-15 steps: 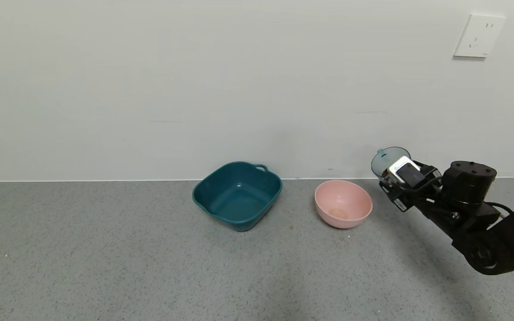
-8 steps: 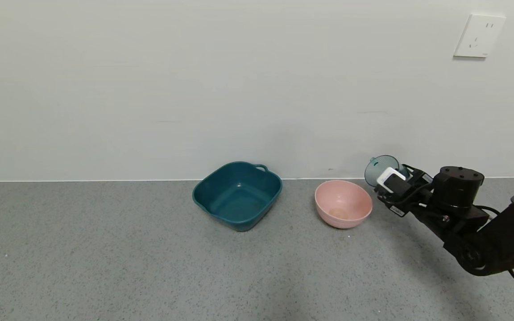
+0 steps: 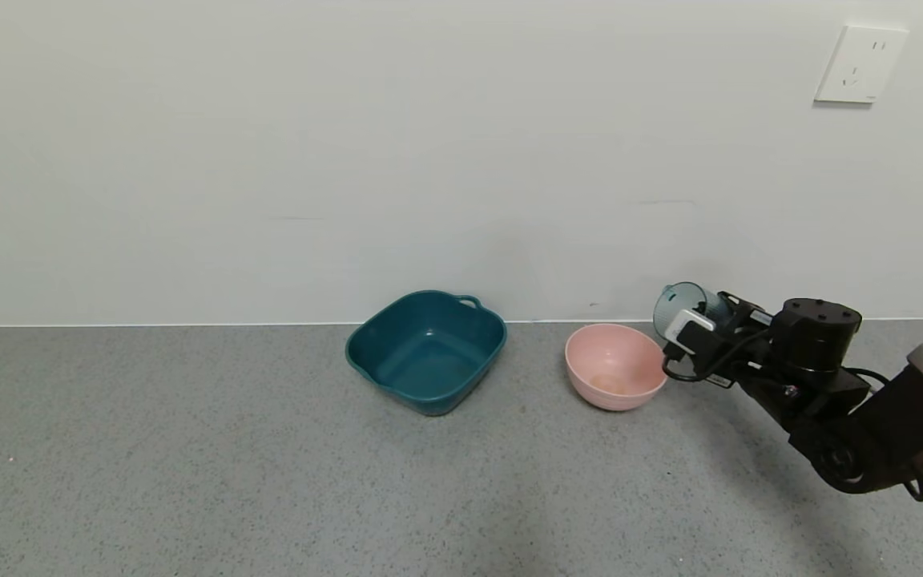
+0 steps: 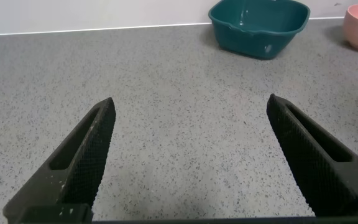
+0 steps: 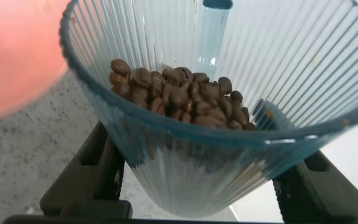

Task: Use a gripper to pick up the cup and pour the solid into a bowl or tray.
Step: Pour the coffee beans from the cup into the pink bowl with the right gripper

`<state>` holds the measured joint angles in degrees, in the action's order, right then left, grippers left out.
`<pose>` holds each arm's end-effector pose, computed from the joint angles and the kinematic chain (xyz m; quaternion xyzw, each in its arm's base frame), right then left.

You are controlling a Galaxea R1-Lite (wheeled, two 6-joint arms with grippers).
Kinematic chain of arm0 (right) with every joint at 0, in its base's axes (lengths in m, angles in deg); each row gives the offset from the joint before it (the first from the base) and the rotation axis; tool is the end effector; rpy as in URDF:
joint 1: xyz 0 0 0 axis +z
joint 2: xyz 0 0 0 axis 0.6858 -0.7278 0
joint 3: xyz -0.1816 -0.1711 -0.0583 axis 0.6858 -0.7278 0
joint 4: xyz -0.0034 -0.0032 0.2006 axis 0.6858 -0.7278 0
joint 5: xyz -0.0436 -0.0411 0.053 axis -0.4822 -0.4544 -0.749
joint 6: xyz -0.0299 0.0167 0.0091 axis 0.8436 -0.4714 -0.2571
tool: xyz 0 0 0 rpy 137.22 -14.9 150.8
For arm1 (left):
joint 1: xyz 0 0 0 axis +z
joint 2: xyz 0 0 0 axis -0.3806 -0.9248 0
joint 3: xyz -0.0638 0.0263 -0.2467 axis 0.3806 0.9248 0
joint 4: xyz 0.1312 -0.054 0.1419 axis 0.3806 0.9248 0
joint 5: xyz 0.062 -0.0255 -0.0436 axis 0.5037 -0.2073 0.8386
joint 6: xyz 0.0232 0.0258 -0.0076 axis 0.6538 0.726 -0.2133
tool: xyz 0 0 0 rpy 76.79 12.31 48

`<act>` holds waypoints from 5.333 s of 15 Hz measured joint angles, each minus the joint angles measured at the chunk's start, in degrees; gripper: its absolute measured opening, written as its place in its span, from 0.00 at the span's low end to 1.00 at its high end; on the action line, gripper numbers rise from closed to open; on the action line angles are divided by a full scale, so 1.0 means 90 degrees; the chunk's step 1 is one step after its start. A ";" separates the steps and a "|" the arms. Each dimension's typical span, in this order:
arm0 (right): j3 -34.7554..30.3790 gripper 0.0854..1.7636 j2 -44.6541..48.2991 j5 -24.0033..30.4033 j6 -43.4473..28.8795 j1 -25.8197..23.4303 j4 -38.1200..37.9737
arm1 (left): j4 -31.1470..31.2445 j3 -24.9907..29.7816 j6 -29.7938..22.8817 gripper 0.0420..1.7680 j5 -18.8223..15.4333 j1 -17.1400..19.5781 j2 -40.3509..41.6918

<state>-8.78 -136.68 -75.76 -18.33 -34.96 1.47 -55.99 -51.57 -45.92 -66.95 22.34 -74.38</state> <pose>0.3704 0.0489 0.0400 -0.5326 0.0414 0.0231 0.8450 0.0451 0.0000 0.0761 0.0000 -0.0015 -0.0002 1.0000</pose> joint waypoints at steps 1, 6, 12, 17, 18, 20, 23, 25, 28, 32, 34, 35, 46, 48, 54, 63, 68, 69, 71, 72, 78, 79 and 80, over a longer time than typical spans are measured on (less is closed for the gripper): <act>0.0003 0.75 0.0000 0.0003 0.0183 0.0007 -0.0001 | -0.0003 0.0000 0.0000 0.99 0.0000 0.0000 0.0000; 0.0046 0.75 -0.0007 -0.0116 0.0937 0.0118 0.0000 | -0.0003 0.0000 0.0000 0.99 0.0000 0.0000 0.0000; 0.0245 0.75 -0.0015 -0.0111 0.1841 0.0222 -0.0034 | -0.0003 0.0000 0.0000 0.99 0.0000 0.0003 0.0000; 0.0267 0.75 -0.0024 -0.0104 0.2327 0.0317 -0.0163 | -0.0004 0.0000 0.0000 0.99 0.0000 0.0003 0.0000; 0.0287 0.75 -0.0022 -0.0100 0.2415 0.0322 -0.0211 | -0.0004 0.0000 0.0000 0.99 0.0000 0.0000 0.0000; 0.0377 0.75 -0.0022 -0.0104 0.2670 0.0337 -0.0242 | -0.0004 0.0000 0.0000 0.99 0.0000 0.0000 0.0000; 0.0477 0.75 -0.0042 -0.0114 0.2876 0.0375 -0.0261 | -0.0003 0.0000 0.0000 0.99 0.0000 0.0003 0.0000; 0.0490 0.75 -0.0051 -0.0114 0.2949 0.0408 -0.0260 | -0.0003 0.0000 0.0000 0.99 0.0000 0.0000 0.0000; 0.0488 0.75 -0.0051 -0.0114 0.3283 0.0417 -0.0245 | -0.0003 0.0000 0.0000 0.99 0.0000 0.0003 0.0000; 0.0466 0.75 -0.0043 -0.0114 0.3653 0.0420 -0.0245 | -0.0003 0.0000 0.0000 0.99 0.0000 0.0000 0.0000; 0.0444 0.75 -0.0042 -0.0114 0.3760 0.0424 -0.0230 | -0.0004 0.0000 0.0003 0.99 0.0000 0.0000 0.0000; 0.0432 0.75 -0.0034 -0.0119 0.3828 0.0424 -0.0225 | -0.0004 0.0000 0.0000 0.99 0.0000 0.0000 0.0000; 0.0359 0.75 0.0007 -0.0114 0.3969 0.0503 -0.0200 | -0.0003 0.0000 0.0000 0.99 0.0000 0.0003 0.0000; 0.0349 0.75 0.0015 -0.0111 0.3969 0.0497 -0.0196 | -0.0003 0.0000 0.0000 0.99 0.0000 0.0000 0.0000; 0.0279 0.75 0.0024 -0.0123 0.3996 0.0516 -0.0169 | -0.0004 0.0000 0.0000 0.99 0.0000 0.0000 0.0000; 0.0217 0.75 0.0039 -0.0122 0.4250 0.0580 -0.0163 | -0.0003 0.0000 0.0000 0.99 0.0000 0.0003 0.0000; 0.0207 0.75 0.0065 -0.0123 0.4306 0.0631 -0.0169 | -0.0004 0.0000 0.0000 0.99 0.0000 0.0003 0.0000; 0.0196 0.75 0.0070 -0.0123 0.4324 0.0631 -0.0172 | -0.0004 0.0000 0.0000 0.99 0.0000 0.0003 0.0000; 0.0172 0.75 0.0076 -0.0122 0.4421 0.0628 -0.0165 | -0.0003 0.0000 0.0000 0.99 0.0000 0.0000 0.0000; 0.0150 0.75 0.0076 -0.0122 0.4450 0.0620 -0.0142 | -0.0004 0.0000 0.0000 0.99 0.0000 0.0000 0.0000; 0.0141 0.75 0.0073 -0.0123 0.4410 0.0595 -0.0099 | -0.0004 0.0000 0.0000 0.99 0.0000 0.0000 0.0000; 0.0126 0.75 0.0073 -0.0114 0.4389 0.0589 -0.0099 | -0.0004 0.0000 0.0000 0.99 0.0000 0.0000 0.0000; 0.0119 0.75 0.0073 -0.0104 0.4351 0.0574 -0.0096 | -0.0004 0.0000 0.0000 0.99 0.0000 0.0000 0.0000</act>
<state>-7.70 -136.02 -76.70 20.83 -29.79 0.60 -56.03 -51.57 -45.92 -66.95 22.34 -74.38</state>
